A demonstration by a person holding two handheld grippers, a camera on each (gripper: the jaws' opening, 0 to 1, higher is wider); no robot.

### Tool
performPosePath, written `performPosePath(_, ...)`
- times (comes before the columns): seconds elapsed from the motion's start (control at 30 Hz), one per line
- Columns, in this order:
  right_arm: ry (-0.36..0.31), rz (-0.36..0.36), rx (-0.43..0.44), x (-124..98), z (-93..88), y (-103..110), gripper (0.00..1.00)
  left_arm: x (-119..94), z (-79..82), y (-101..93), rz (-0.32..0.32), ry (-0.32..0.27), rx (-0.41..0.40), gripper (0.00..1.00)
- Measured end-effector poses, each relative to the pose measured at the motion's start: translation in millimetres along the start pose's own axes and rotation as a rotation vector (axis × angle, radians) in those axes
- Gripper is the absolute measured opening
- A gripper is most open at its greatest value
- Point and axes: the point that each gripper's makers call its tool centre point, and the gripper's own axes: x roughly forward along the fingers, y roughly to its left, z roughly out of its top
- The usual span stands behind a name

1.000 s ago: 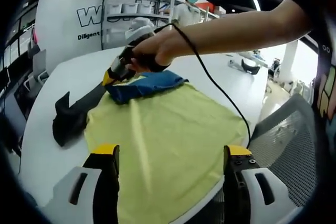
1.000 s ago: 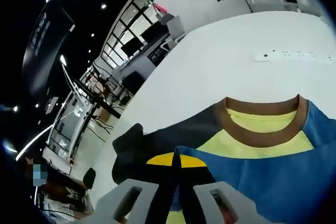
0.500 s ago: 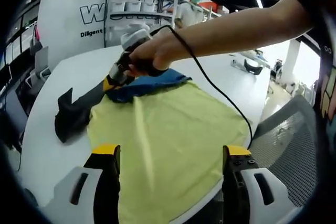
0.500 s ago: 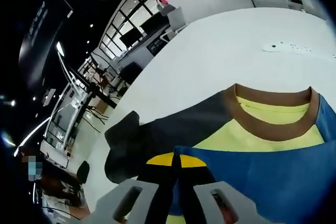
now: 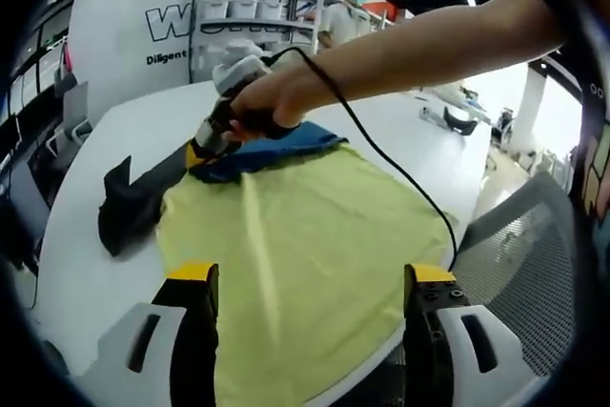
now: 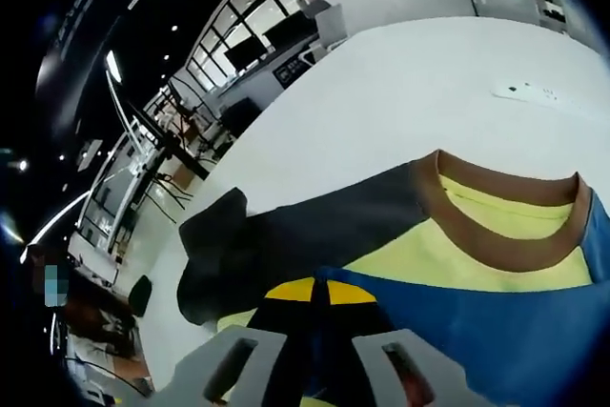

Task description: Fold the garment on the visible template until the final outline fits inside the template.

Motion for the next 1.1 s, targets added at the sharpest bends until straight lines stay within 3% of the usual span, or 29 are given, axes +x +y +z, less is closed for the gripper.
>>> performPosePath(0.17,-0.045,0.087,-0.076,-7.6,14.8,16.8,0.05,0.2,-1.3,-1.7,-0.003,0.007,0.003,0.74)
performPosePath(0.33,-0.051,0.066,-0.247,-17.8,27.5,14.9,0.17,-0.3,-0.6,-1.3,-0.001,0.008,0.007,0.73)
performPosePath(0.43,-0.028,0.056,-0.281,-22.9,28.3,9.6,0.18,-0.5,-0.5,-1.1,0.001,0.006,0.008,0.73)
performPosePath(0.53,0.009,0.04,-0.364,-29.9,22.9,4.1,0.2,-0.4,0.0,-1.1,0.003,0.004,0.006,0.73)
performPosePath(0.67,0.05,0.136,-0.499,-39.4,3.6,22.6,0.21,0.5,-0.3,-1.8,-0.001,0.009,0.004,0.72)
performPosePath(0.8,0.098,0.152,-0.694,-46.2,-15.2,30.4,0.21,0.8,-0.7,-3.4,-0.004,0.011,0.0,0.72)
performPosePath(0.9,0.125,0.174,-0.773,-49.5,-28.1,37.4,0.21,1.1,-0.8,-4.7,-0.009,0.014,0.005,0.72)
performPosePath(1.1,0.169,0.174,-0.814,-49.1,-45.3,36.1,0.18,0.8,-1.4,-7.4,-0.015,0.014,0.01,0.72)
